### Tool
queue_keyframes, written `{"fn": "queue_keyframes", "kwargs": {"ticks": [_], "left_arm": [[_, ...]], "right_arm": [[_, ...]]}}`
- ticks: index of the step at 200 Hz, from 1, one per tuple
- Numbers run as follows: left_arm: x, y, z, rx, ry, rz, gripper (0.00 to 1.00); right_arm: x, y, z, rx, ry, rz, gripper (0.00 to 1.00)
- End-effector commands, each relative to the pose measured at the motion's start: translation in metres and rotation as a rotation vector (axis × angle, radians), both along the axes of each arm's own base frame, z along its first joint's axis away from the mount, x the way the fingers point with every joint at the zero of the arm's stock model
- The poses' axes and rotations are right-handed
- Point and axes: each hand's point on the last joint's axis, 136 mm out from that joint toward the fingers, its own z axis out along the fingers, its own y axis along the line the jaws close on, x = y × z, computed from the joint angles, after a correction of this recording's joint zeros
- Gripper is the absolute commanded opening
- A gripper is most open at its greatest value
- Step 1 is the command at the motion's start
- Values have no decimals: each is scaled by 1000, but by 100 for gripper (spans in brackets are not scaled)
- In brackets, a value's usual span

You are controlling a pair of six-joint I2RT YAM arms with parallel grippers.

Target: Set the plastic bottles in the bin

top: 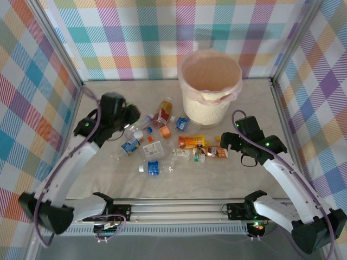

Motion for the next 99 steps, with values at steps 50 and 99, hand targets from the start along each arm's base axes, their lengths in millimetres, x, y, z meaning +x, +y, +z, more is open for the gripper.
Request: {"fn": "queue_keyframes", "kwargs": {"ticks": [50,99], "left_arm": [[106,-161,91,-9,-251,-386,3],[147,-220,122,-76,-388,-474,5]], "right_arm": [[1,6,-11,51,1,-30,100],[-2,6,-19,74,1,-43,100]]}}
